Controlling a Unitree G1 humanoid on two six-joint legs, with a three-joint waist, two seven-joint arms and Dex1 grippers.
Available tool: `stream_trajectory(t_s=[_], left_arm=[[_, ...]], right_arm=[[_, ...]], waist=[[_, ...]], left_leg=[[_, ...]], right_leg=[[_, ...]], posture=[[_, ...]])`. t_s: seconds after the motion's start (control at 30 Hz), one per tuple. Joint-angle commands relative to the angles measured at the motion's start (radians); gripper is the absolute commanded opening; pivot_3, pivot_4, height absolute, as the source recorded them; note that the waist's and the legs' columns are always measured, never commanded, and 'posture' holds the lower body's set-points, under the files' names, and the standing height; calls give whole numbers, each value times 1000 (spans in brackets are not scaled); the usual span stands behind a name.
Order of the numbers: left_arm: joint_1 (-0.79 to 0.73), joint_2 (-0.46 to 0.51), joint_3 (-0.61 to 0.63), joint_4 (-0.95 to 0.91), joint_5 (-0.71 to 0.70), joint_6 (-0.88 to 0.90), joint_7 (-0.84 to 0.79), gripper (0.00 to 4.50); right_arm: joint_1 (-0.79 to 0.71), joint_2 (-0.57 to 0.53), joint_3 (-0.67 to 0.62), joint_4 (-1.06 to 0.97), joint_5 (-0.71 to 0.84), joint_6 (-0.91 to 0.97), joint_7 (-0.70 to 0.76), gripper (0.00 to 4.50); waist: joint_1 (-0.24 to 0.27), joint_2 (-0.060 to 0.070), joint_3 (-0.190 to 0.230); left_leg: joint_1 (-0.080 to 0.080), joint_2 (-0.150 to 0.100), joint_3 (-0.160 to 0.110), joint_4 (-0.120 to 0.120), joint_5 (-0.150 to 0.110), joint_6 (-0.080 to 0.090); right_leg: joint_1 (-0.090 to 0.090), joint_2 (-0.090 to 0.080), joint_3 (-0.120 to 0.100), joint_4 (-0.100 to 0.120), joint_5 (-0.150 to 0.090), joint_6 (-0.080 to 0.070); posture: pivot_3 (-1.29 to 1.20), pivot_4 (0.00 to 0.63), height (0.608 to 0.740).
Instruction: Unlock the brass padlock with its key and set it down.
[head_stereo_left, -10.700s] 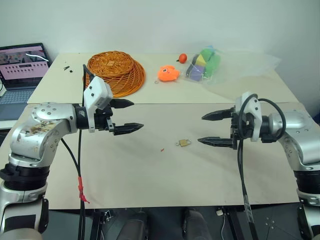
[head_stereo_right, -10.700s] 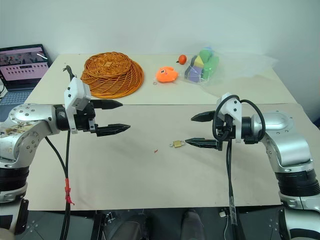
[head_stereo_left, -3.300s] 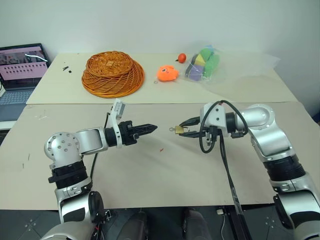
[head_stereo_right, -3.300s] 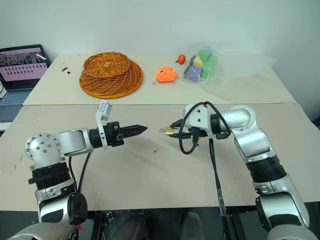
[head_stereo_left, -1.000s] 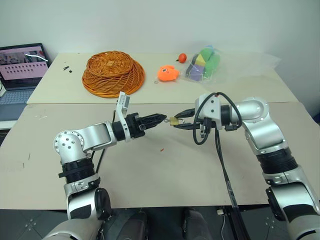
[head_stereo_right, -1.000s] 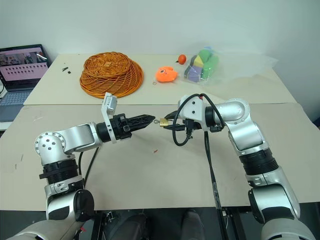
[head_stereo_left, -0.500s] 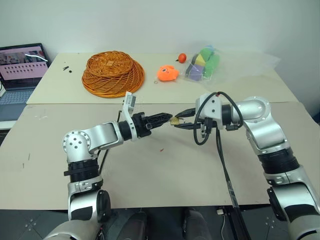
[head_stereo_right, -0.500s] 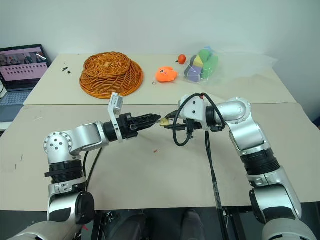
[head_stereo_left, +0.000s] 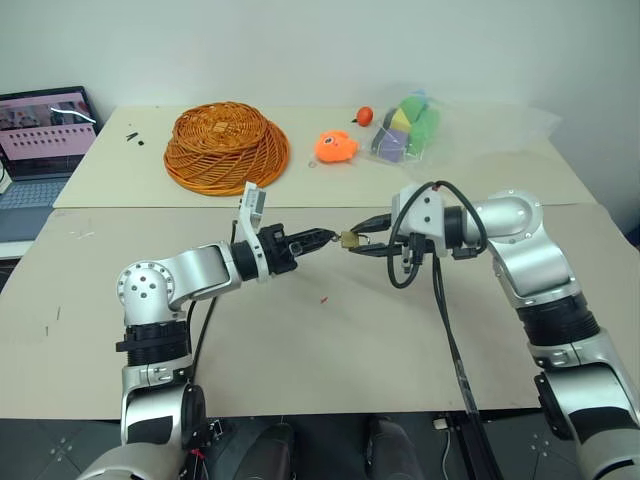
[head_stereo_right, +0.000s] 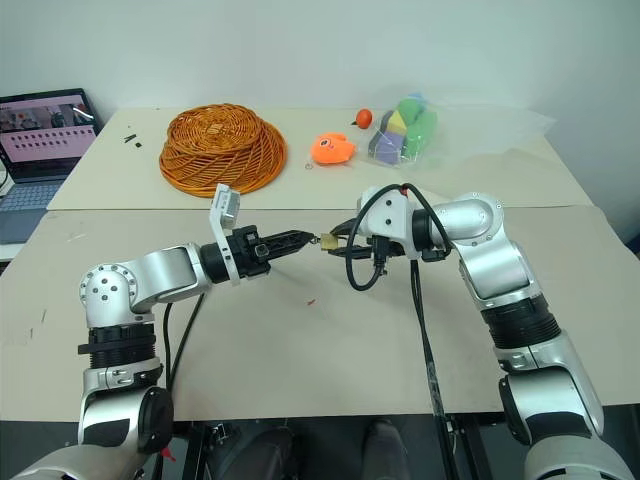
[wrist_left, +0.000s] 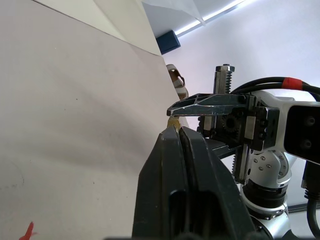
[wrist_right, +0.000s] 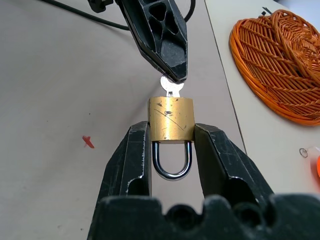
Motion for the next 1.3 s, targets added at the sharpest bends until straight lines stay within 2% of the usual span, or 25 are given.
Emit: stream_trajectory(t_s=[0.03,1.03,1.3], left_arm=[[3,17,-27,-14,-54,-21,-4,9],[-3,72,-119,5,-77,-89,-20,9],[-4,114,-162,-29,-17,-60,-91,9]], right_arm=[[-35,-5,-25,-23,11,-13,-2,893],[-47,-9,-27,-43,14,0,-3,893],[-47,-10,-25,-42,12,1,-4,893]], waist=[[0,0,0],[0,0,0],[0,0,0]], left_leg=[[0,0,0,0,0,0],[0,0,0,0,0,0],[0,-1,0,0,0,0]], right_leg=[[0,0,0,0,0,0],[0,0,0,0,0,0],[0,0,0,0,0,0]], posture=[[0,150,739],[0,150,739],[0,150,739]])
